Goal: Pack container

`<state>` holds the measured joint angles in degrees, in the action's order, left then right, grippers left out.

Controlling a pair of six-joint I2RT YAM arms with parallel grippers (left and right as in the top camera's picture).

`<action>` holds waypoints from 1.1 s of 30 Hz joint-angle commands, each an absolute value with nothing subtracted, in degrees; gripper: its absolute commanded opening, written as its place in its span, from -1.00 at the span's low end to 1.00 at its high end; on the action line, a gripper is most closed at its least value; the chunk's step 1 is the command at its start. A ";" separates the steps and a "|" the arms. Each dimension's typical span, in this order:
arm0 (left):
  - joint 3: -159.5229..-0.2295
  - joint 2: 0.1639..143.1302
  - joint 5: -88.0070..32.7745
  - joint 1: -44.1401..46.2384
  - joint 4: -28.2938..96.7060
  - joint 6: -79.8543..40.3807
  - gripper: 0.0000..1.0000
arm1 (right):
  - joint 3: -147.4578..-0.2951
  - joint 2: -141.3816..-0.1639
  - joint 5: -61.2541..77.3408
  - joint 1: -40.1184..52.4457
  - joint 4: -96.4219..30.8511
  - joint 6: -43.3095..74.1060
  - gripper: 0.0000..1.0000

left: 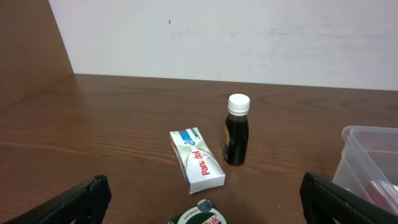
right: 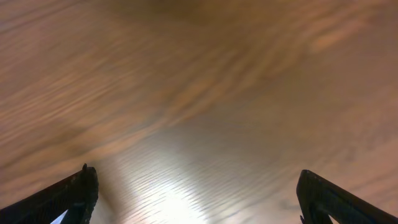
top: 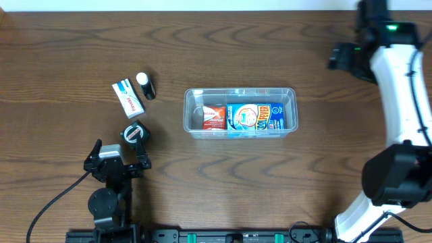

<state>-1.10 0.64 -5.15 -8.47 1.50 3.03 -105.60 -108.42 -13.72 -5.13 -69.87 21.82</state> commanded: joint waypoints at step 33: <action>-9.82 5.02 -7.81 -8.45 5.85 2.33 0.96 | -106.10 -108.36 -14.76 -18.94 -70.06 20.08 0.99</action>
<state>-3.20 1.98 -7.18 -8.47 4.29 2.81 -105.60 -108.42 -13.98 -18.61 -69.91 20.73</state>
